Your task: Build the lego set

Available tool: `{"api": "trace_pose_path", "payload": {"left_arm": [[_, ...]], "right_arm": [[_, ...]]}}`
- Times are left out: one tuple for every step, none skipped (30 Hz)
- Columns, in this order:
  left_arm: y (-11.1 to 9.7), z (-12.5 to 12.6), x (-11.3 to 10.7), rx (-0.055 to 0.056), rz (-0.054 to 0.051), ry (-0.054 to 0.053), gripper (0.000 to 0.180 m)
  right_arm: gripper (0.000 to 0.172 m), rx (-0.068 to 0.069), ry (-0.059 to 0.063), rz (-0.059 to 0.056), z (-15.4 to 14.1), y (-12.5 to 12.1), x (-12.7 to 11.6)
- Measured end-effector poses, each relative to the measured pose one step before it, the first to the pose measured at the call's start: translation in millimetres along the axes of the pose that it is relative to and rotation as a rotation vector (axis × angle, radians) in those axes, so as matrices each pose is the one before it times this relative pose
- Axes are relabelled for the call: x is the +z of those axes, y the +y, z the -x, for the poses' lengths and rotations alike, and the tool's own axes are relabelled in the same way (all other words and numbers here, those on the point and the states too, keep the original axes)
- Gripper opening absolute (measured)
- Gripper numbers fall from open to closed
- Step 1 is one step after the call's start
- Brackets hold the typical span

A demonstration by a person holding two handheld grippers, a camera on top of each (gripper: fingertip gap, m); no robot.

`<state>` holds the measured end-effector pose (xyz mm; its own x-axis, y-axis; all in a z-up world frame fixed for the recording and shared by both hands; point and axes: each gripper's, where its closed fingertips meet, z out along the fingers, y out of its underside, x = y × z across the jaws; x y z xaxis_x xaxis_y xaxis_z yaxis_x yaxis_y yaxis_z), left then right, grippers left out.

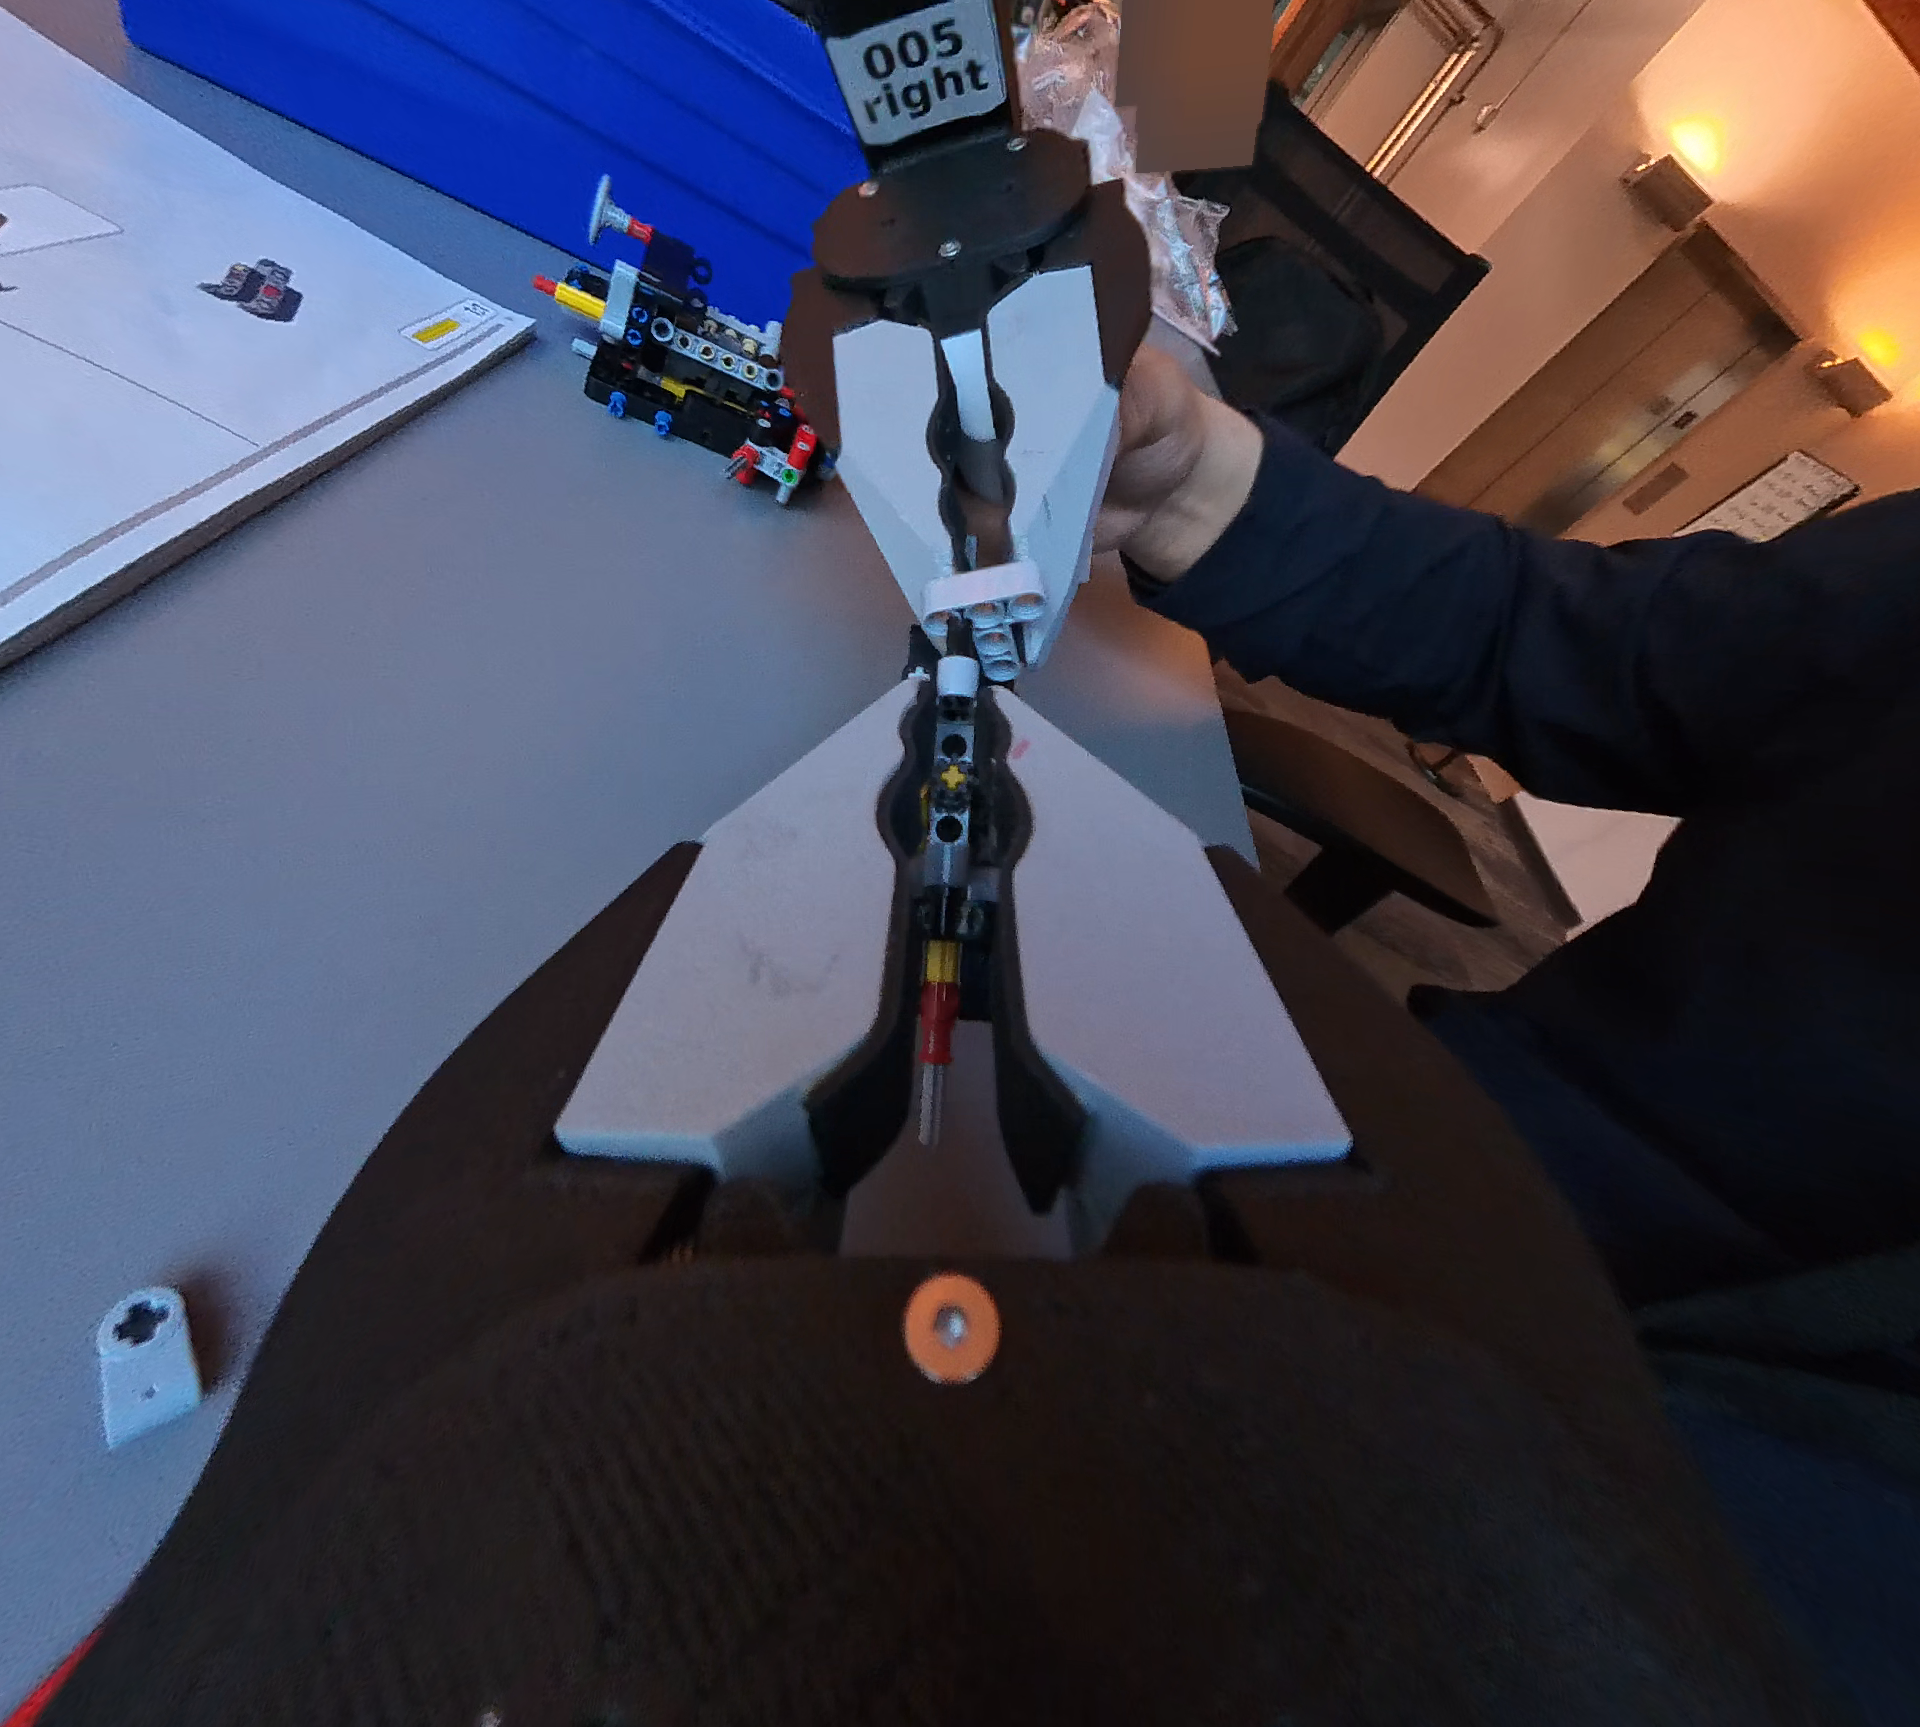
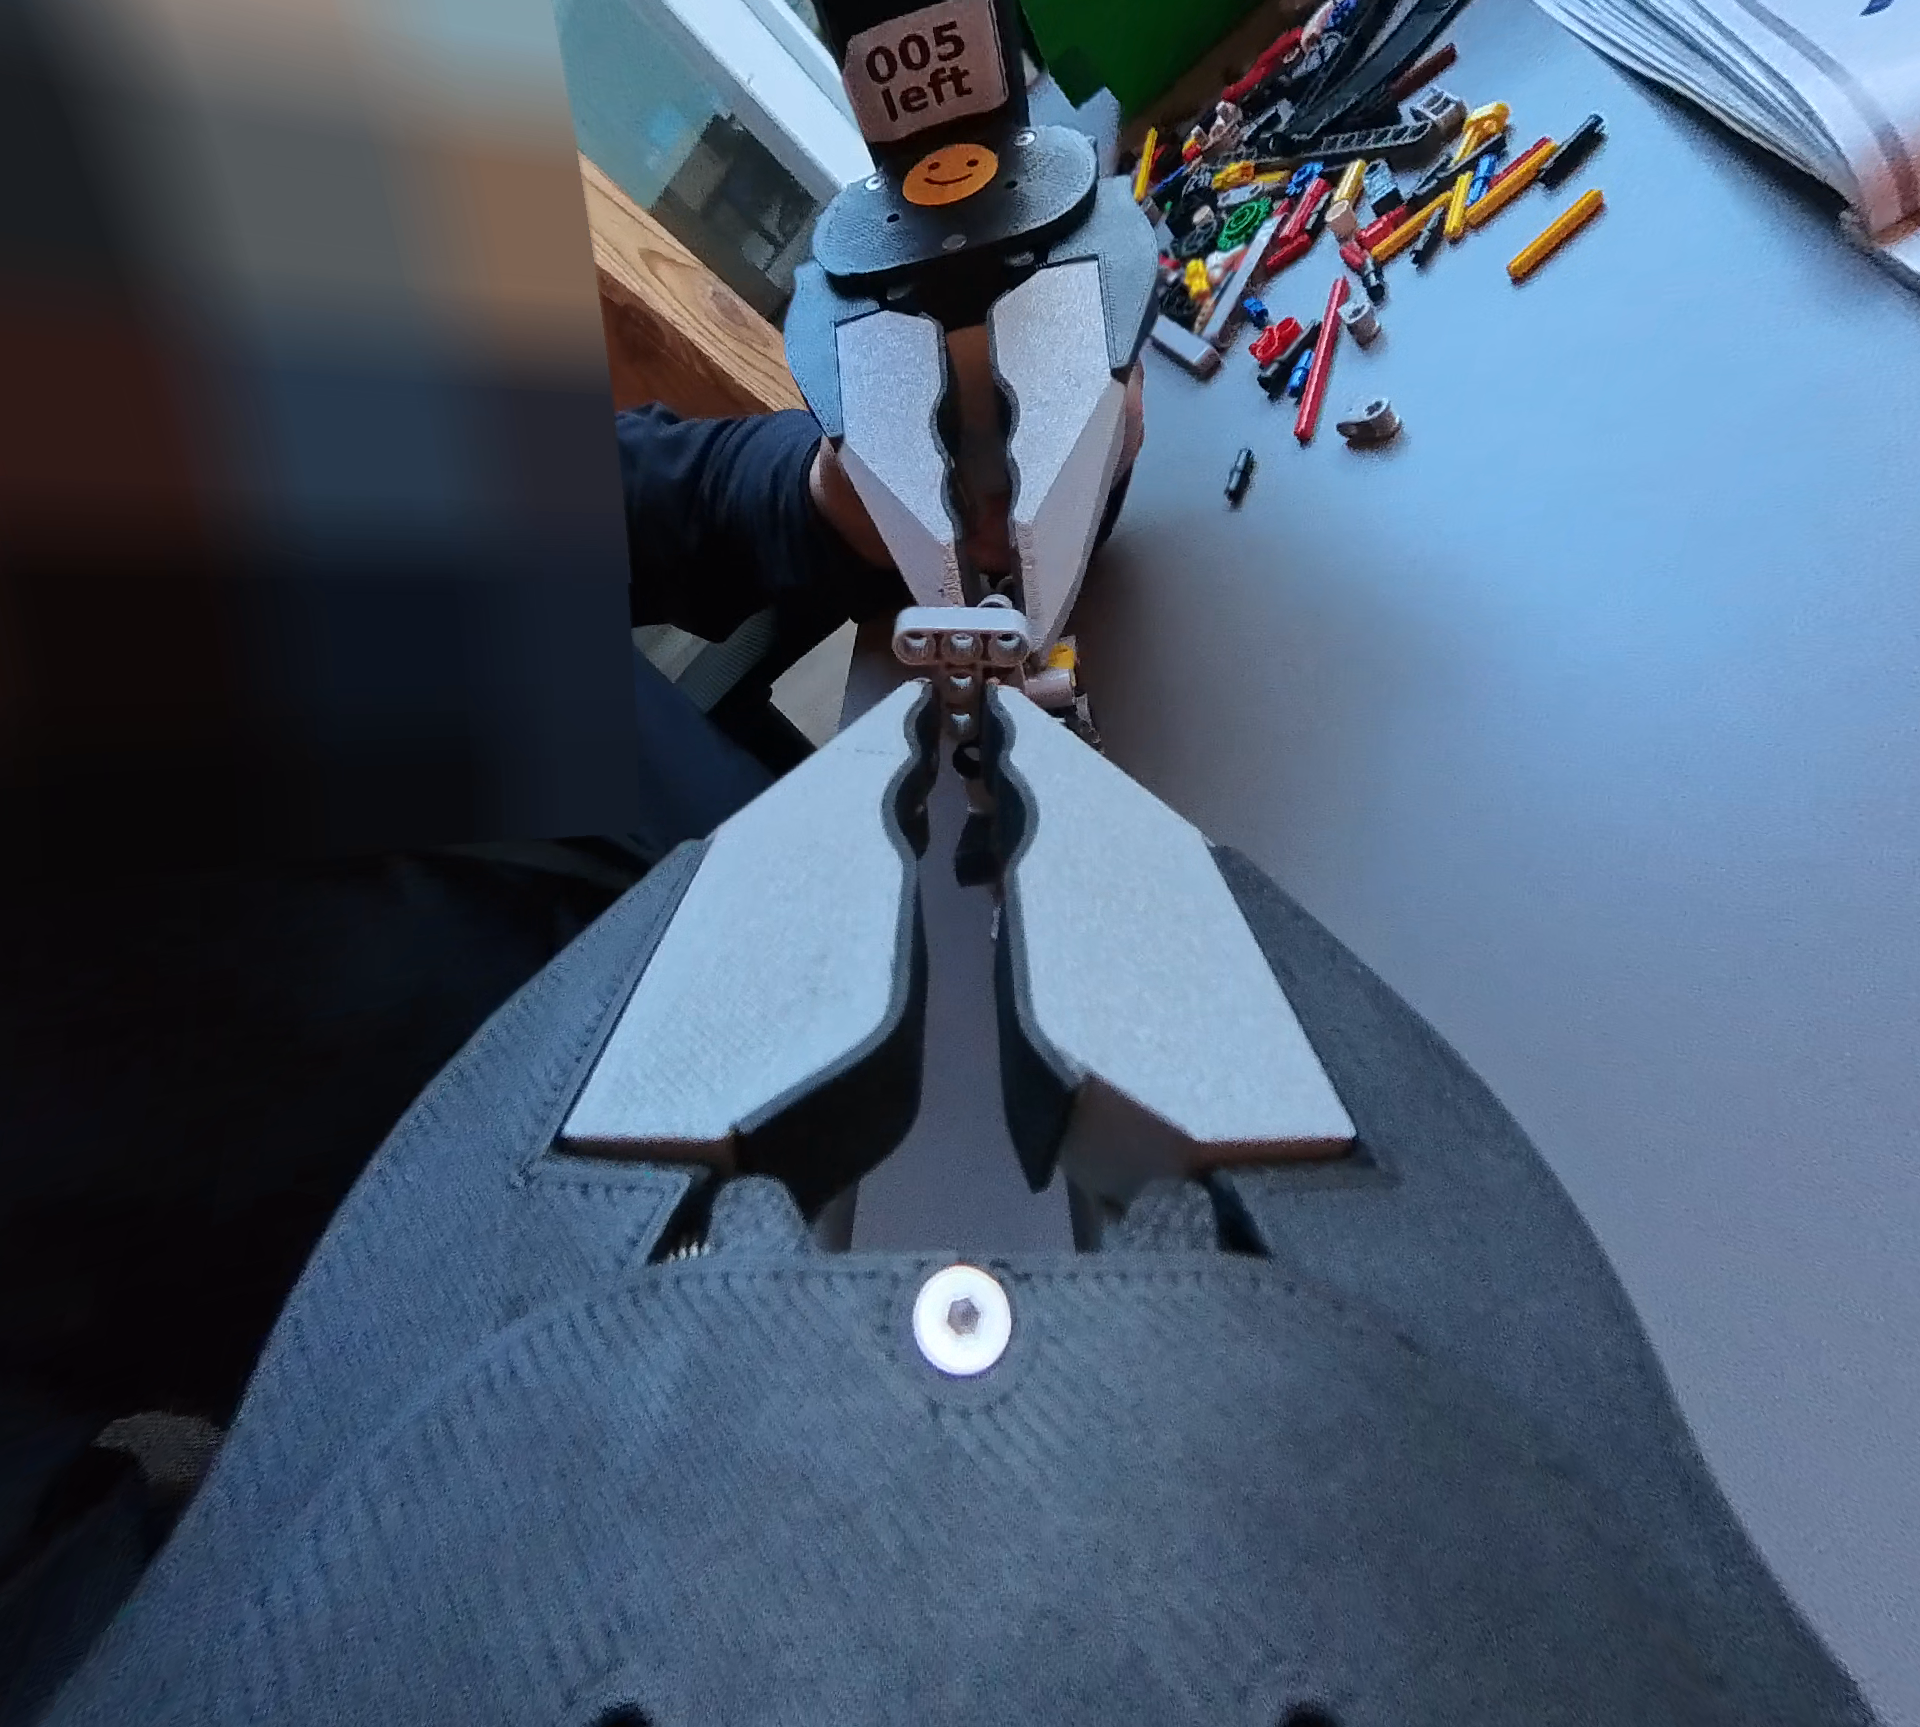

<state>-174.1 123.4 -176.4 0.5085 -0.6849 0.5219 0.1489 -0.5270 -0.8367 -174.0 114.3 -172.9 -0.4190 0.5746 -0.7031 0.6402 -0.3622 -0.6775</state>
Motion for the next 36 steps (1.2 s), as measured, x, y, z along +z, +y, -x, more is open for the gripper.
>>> {"api": "trace_pose_path", "payload": {"left_arm": [[-0.13,1.42,-0.87,-0.0089,-0.0013,-0.002,0.005],[0.79,1.76,-0.39,-0.0118,0.0019,-0.0036,0.005],[1.0,1.26,0.04,-0.0103,0.0042,-0.0009,0.005],[0.6,0.78,0.1,-0.0048,0.0032,-0.0024,0.005],[-0.41,-0.69,0.01,0.0022,-0.0016,0.0044,0.005],[-0.73,-1.0,-0.02,0.003,-0.0024,0.0041,0.005],[0.14,0.02,0.21,0.0036,0.0019,-0.003,0.005],[0.61,0.72,0.31,0.0041,0.0047,-0.0067,0.005],[0.29,0.56,0.31,0.0034,0.003,-0.0048,0.005],[-0.05,0.41,0.06,0.0018,0.0001,-0.0028,0.005],[-0.04,0.21,-0.12,0.0018,0.0005,-0.0019,0.005],[0.15,-0.25,0.08,0.0023,0.0019,0.0011,0.005],[-0.04,-0.23,0.24,0.0025,0.0001,0.0002,0.005],[0.39,0.3,0.26,0.0023,0.0023,-0.0028,0.005],[0.92,0.52,0.3,0.002,0.0065,-0.0035,0.005],[-0.07,-0.15,0.04,0.0013,-0.0004,0.0005,0.005],[-0.23,0.08,0.03,-0.0004,-0.0016,-0.0004,0.005],[0.1,0.09,0.04,0.0002,0.0007,-0.0009,0.005],[0.3,0.16,0.02,0.0001,0.0019,-0.0006,0.005],[-0.06,0.01,-0.03,0.0012,0.0003,-0.0011,0.005],[0.05,-0.15,-0.01,0.0037,0.0007,-0.0007,0.005],[0.27,-0.12,0.23,0.0062,0.0035,-0.0031,0.005],[0.04,-0.71,0.26,0.0079,0.0023,-0.0001,0.005],[0.09,-0.77,0.29,0.0059,0.0021,-0.0003,0.005],[0.13,0.0,0.23,0.0063,0.0018,-0.0037,0.005],[0.1,-0.04,-0.05,0.0026,0.0011,-0.0021,0.005],[0.04,0.14,-0.28,-0.0008,0.0005,-0.0002,0.005],[0.1,-0.01,-0.16,-0.0016,0.0001,0.0016,0.005],[0.07,-0.59,0.1,-0.0014,0.0012,0.0041,0.005],[0.22,-0.22,0.25,0.0023,0.0014,0.0,0.005],[0.15,-0.08,0.24,0.0042,0.0023,-0.0024,0.006],[0.29,-0.09,0.06,0.0047,0.0029,-0.0021,0.005],[0.17,-0.23,0.05,0.0032,0.0024,0.0002,0.005],[0.08,-0.43,0.05,0.0009,0.0007,0.0019,0.005],[0.07,0.01,0.14,-0.0006,0.0002,0.0001,0.005],[0.09,0.45,-0.05,-0.0002,0.0005,-0.0021,0.005]], "right_arm": [[0.003,-0.0015,-0.0025,-0.0052,-1.38,-0.9,0.22],[0.004,-0.0066,0.0058,0.0022,-1.94,0.15,0.03],[0.004,-0.0106,0.0089,0.0085,-1.48,0.82,-0.16],[0.004,-0.0158,0.0158,0.0081,-1.73,0.3,-0.82],[0.003,-0.0214,0.0293,0.005,-3.27,-0.41,-1.64],[0.003,-0.0233,0.0253,0.0036,-2.68,-0.77,-1.88],[0.003,-0.0184,0.0093,0.0004,-0.49,-1.3,-1.48],[0.003,-0.0129,-0.0011,0.0004,0.72,-1.29,-0.77],[0.003,-0.0107,0.0002,0.0045,0.46,-0.48,-0.08],[0.003,-0.0111,0.0049,0.009,-0.24,0.45,0.49],[0.003,-0.011,0.0053,0.0107,-0.28,0.99,0.82],[0.003,-0.0082,0.0039,0.0114,-0.21,1.02,0.95],[0.003,-0.0067,0.0041,0.0127,-0.04,1.06,0.94],[0.004,-0.0081,0.0043,0.0123,0.18,0.61,0.86],[0.004,-0.0069,0.0075,0.012,-0.16,0.28,0.32],[0.004,-0.0062,0.0062,0.0115,0.19,-0.09,-0.02],[0.004,-0.008,0.0036,0.013,0.71,0.05,-0.16],[0.004,-0.0091,0.0063,0.0186,0.33,0.77,0.07],[0.004,-0.0112,0.0062,0.0203,0.45,0.93,0.06],[0.004,-0.0107,0.0063,0.0216,0.48,0.99,0.05],[0.004,-0.0087,0.0093,0.0245,-0.3,1.31,0.18],[0.004,-0.0056,0.0087,0.0199,-0.37,0.49,-0.17],[0.004,-0.0003,0.0051,0.0121,-0.62,-0.61,-0.36],[0.004,0.0028,-0.0009,0.013,-0.19,-0.29,-0.35],[0.004,0.0013,-0.0023,0.0138,-0.01,0.18,-0.1],[0.004,-0.0039,-0.0025,0.0105,0.34,0.07,0.07],[0.004,-0.0061,-0.0032,0.0101,0.79,0.23,0.25],[0.004,-0.0054,-0.003,0.0109,0.92,0.4,0.2],[0.004,-0.0032,-0.0025,0.0102,0.59,0.21,-0.04],[0.004,0.0004,-0.0033,0.0111,0.31,0.41,-0.02],[0.004,0.0007,-0.0034,0.0115,-0.04,0.38,0.07],[0.004,0.0003,-0.0023,0.0112,-0.15,0.17,0.14],[0.004,0.0024,-0.0024,0.0112,-0.36,0.1,0.06],[0.004,0.0028,-0.0041,0.0129,-0.06,0.25,0.04],[0.004,-0.0005,0.002,0.0145,-0.68,0.3,0.13],[0.004,-0.0024,0.0044,0.0144,-0.67,0.13,0.16]]}}
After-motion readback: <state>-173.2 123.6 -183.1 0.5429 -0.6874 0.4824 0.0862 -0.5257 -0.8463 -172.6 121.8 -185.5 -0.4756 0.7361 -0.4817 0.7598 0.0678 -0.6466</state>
